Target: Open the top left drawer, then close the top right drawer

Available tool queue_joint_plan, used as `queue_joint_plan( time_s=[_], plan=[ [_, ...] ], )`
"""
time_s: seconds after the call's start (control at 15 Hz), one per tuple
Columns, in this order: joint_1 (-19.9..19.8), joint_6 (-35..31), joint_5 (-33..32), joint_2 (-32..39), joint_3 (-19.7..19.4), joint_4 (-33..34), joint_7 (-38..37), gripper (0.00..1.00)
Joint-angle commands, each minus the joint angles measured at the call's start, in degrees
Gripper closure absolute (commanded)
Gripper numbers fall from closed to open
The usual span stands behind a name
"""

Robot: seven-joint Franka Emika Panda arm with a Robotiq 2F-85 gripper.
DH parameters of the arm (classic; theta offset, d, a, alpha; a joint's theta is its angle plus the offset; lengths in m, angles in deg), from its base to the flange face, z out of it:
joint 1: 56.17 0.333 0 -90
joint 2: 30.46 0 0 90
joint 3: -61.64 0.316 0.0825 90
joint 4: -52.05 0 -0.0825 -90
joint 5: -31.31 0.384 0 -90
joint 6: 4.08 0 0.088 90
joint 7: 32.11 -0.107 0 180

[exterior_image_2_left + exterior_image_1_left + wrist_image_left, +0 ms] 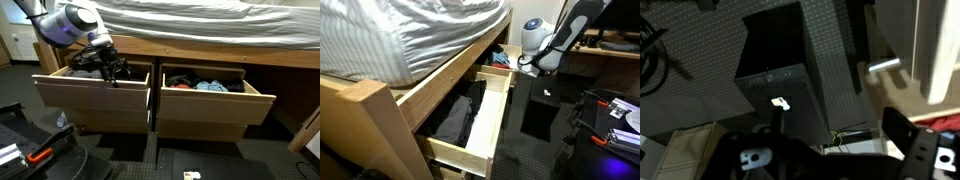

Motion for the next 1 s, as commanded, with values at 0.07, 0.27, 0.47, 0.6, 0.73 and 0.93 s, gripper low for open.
queue_joint_plan(
  time_s=[0.07,0.27,0.47,0.6,0.73,0.93],
  plan=[
    [-8.61,-3.55,3.57,0.31,-3.2,0.93,-1.39,0.0],
    [-8.83,-2.84,2.76,0.88,-3.81,1.06,-0.03,0.0],
    [-11.39,-3.23,-0.1,-1.69,-2.72,0.71,5.84,0.0],
    [-18.5,-6.86,-2.77,-5.79,-1.25,0.28,15.14,0.0],
    [-25.14,-10.97,-5.77,-8.68,-0.02,-0.26,22.73,0.0],
    [-37.13,-11.87,-6.11,-14.0,5.69,0.26,35.59,0.0]
  ],
)
